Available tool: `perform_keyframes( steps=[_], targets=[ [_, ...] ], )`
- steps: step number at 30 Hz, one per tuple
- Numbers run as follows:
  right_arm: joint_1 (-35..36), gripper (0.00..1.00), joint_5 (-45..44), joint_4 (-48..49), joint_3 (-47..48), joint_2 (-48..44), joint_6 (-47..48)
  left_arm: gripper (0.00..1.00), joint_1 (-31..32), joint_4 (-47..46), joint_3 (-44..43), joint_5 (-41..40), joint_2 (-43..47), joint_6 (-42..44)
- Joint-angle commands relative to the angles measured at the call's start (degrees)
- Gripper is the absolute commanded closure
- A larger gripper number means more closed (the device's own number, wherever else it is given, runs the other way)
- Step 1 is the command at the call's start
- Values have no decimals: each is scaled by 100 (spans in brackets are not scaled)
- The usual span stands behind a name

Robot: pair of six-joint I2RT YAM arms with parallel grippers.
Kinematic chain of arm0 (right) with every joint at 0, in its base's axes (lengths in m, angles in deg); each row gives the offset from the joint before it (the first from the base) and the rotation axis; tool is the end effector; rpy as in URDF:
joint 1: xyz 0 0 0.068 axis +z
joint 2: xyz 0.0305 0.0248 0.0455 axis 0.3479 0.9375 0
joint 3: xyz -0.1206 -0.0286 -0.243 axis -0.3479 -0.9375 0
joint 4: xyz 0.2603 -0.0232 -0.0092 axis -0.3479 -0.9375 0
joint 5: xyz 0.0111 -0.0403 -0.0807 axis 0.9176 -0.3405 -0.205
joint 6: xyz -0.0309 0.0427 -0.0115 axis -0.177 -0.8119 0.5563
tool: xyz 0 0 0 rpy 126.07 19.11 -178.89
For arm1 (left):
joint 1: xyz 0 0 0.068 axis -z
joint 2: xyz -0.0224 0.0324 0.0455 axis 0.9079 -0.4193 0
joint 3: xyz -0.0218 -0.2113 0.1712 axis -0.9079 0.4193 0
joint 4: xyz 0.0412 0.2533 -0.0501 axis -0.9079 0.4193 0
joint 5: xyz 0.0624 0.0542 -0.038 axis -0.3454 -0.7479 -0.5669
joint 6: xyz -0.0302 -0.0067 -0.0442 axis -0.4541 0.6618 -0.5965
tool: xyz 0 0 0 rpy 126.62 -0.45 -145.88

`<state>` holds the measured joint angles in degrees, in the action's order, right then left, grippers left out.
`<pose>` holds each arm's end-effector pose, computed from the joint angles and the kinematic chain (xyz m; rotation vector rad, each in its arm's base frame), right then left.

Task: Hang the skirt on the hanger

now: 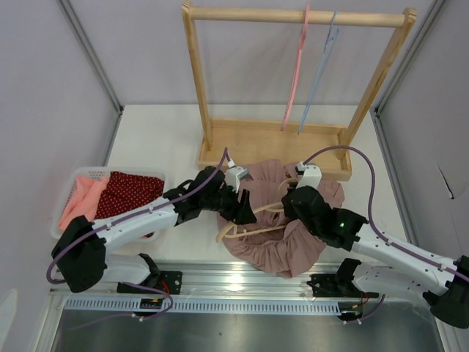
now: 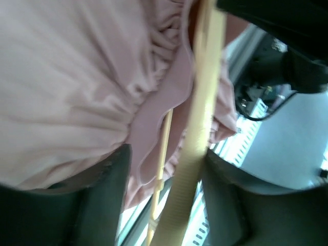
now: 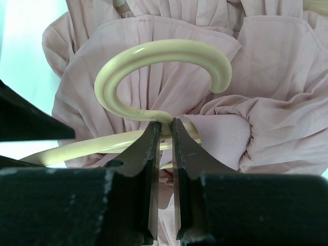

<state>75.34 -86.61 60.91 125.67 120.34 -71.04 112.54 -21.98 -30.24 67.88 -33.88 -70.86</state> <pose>0.1294 0.1524 0.2787 -0.0931 2.1067 0.3309 0.1771 -0.2137 0.2377 0.7082 2.3044 -1.1215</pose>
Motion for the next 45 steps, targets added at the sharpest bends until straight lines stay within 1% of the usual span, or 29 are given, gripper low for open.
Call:
perform_keyframes(
  steps=[1, 4, 7, 9, 11, 15, 16, 18, 20, 21, 25, 30, 33, 36, 37, 39, 40, 42, 43, 45],
  targets=[
    [-23, 100, -233, 91, -71, -277, -28, 35, -206, 122, -18, -546, 486, -109],
    [-31, 100, -146, 126, -150, -427, -19, 35, -426, 148, 88, -538, 741, -188],
    [-40, 100, -58, 188, -246, -594, -28, 39, -672, 87, 316, -441, 961, -425],
    [-66, 100, 39, 214, -299, -761, -19, 42, -944, -115, 563, -204, 1197, -671],
    [-75, 100, 74, 214, -317, -858, -19, 43, -1181, -273, 896, 76, 1356, -820],
    [-119, 100, 57, 91, -282, -850, -72, 45, -1332, -563, 1240, 367, 1760, -953],
    [-137, 100, 48, 74, -273, -832, -89, 45, -1332, -598, 1327, 394, 2022, -927],
    [-154, 100, 48, 74, -264, -754, -107, 43, -1340, -564, 1425, 220, 2287, -909],
    [-181, 100, 57, 91, -264, -700, -142, 42, -1358, -196, 1434, -44, 2552, -830],
    [-189, 100, 74, 135, -273, -683, -142, 42, -1376, -99, 1469, -306, 2613, -830],
    [-233, 100, 74, 135, -247, -665, -212, 39, -1534, 156, 1610, -703, 3183, -996],
    [-400, 100, 189, 170, -185, -577, -274, 39, -1543, 376, 1689, -889, 3861, -918],
    [-453, 100, 198, 144, -141, -489, -291, 43, -1543, 552, 1759, -863, 4151, -874],
    [-514, 100, 198, 126, -124, -463, -352, 49, -1429, 614, 1855, -705, 4143, -926],
    [-523, 100, 189, 118, -123, -463, -370, 49, -1202, 588, 1890, -739, 4134, -996],
    [-602, 100, 206, 100, -115, -463, -405, 50, -859, 483, 1996, -1064, 4030, -1110],
    [-620, 100, 233, 91, -115, -454, -414, 51, -500, 421, 2014, -1169, 3968, -1250],
    [-664, 100, 268, 117, -106, -428, -423, 52, -138, 194, 2075, -1486, 3653, -1392],
    [-664, 100, 277, 126, -115, -428, -432, 52, 194, 114, 2075, -1591, 3538, -1523],
    [-682, 100, 303, 144, -115, -419, -432, 52, 460, -70, 2093, -1855, 3309, -1638]
  ],
)
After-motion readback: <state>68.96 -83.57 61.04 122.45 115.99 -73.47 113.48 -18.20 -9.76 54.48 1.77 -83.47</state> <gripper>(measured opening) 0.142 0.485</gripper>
